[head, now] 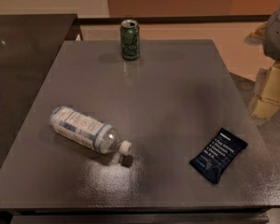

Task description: Move rxbar blueberry near green can

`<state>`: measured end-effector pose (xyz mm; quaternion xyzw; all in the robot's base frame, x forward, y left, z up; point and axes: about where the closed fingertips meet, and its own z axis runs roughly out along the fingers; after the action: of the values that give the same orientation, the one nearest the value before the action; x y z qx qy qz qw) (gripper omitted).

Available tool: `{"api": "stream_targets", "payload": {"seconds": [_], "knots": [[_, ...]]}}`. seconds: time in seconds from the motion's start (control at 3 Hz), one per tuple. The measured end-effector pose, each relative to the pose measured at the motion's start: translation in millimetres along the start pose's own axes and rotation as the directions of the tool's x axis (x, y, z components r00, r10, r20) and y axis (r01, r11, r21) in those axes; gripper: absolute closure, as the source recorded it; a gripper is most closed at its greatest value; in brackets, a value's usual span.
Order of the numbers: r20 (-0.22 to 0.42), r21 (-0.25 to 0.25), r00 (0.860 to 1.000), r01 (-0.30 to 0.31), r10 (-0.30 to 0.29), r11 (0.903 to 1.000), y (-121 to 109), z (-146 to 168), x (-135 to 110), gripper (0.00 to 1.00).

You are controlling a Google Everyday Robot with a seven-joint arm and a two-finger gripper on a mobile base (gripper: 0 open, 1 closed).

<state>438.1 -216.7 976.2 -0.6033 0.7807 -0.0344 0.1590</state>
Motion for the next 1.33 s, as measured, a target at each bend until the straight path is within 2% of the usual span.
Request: {"api": "stream_targets", "payload": {"seconds": [0.67,1.0,1.33], "knots": [[0.004,-0.015,1.000,0.000,0.000,0.9999,2.0,11.4,-2.5,0.00],[0.014,-0.060,0.999,0.038,-0.037,0.9975,13.9,33.1,0.0,0.00],[0.032,-0.110,0.993,0.120,-0.117,0.9867,33.0,54.7,5.0,0.00]]}}
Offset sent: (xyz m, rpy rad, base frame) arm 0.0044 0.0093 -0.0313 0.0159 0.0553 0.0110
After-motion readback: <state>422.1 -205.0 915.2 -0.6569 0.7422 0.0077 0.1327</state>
